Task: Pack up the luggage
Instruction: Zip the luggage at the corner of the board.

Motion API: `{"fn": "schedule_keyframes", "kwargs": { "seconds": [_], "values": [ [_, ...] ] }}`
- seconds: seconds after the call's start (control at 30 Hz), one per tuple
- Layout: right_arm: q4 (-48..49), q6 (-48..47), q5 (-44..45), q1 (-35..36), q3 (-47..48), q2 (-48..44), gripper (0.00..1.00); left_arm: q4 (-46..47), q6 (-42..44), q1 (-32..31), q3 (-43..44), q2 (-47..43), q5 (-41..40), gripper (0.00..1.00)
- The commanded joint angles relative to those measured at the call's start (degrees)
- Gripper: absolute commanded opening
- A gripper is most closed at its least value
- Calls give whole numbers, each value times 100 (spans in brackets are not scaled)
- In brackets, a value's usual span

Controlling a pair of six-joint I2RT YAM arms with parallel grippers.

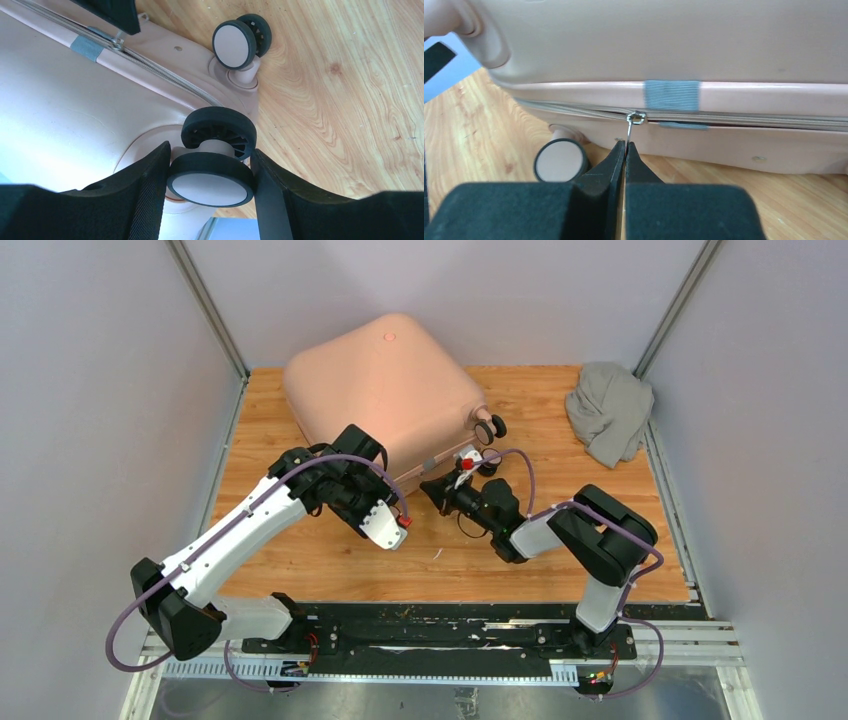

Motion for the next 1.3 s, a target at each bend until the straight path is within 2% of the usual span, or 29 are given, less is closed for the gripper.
{"fn": "schedule_keyframes", "kwargs": {
  "seconds": [0.0,0.33,0.43,0.53,0.6,0.67,0.7,0.73,0.77,0.83,0.9,1.03,1.27],
  "values": [
    [-315,-265,-548,616,113,-164,0,1110,158,-90,319,96,63,0],
    [-597,-111,-674,1409,623,52,0,1109,121,-144,304,89,-16,0],
    [-620,-19,-661,1520,697,145,0,1101,89,-166,287,58,-55,0],
    [-640,178,-279,1488,572,115,0,1092,-29,-205,305,36,-247,0],
    [-701,357,-134,1313,418,-40,6,1072,-234,-207,352,12,-493,2],
    [-806,606,-34,1111,213,-278,23,932,-219,-194,317,-35,-794,10],
    [-919,712,1,992,109,-454,31,817,-98,-161,256,-93,-888,22],
    [-1144,817,16,870,10,-632,50,746,50,-98,137,-190,-917,37],
    [-1338,930,32,747,-105,-851,55,737,250,-1,-67,-324,-904,48],
    [-1800,990,75,527,-235,-1324,58,748,742,172,-381,-569,-860,62],
    [-2493,960,232,372,-234,-1813,59,757,990,243,-473,-639,-742,67],
    [-3581,958,404,118,-58,-2465,55,765,1160,236,-214,-288,-436,70],
    [-3980,1046,192,-130,-132,-2870,54,766,1778,99,-35,341,-521,70]
  ]
}}
